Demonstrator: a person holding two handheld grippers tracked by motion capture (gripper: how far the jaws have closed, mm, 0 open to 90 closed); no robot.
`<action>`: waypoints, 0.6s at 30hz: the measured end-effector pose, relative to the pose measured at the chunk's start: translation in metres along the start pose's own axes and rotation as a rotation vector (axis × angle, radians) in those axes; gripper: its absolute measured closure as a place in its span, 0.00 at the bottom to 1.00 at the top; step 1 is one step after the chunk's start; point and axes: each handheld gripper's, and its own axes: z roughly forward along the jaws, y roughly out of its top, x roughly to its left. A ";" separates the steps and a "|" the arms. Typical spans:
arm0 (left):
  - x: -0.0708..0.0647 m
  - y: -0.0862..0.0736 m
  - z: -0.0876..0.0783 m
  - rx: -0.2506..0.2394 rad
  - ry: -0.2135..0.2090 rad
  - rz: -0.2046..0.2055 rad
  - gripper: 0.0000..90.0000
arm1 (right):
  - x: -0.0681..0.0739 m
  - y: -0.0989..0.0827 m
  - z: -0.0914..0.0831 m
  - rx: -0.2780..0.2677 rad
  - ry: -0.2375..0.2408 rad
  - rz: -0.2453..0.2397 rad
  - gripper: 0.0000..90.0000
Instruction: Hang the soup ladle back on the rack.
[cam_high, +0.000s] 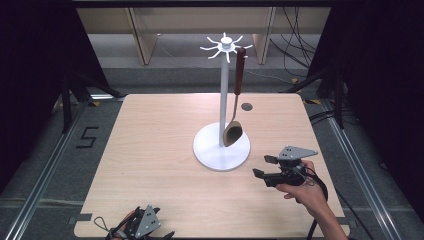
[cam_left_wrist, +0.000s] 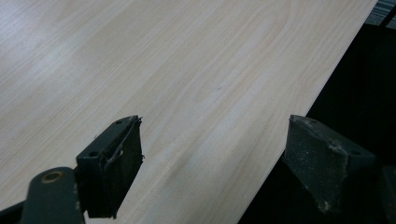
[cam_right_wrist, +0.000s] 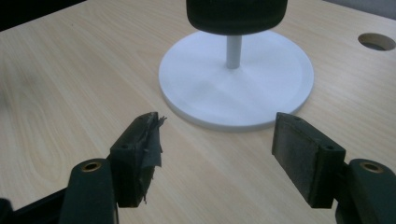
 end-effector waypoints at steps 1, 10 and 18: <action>0.000 0.000 0.000 -0.002 -0.001 0.003 0.20 | 0.000 0.000 0.000 0.000 0.000 0.000 0.37; -0.002 -0.002 -0.002 -0.022 -0.010 -0.004 0.20 | -0.007 -0.014 -0.010 0.018 -0.022 0.032 0.37; -0.003 -0.001 -0.001 -0.017 -0.004 -0.011 0.21 | -0.006 -0.021 -0.014 0.004 0.007 0.043 0.36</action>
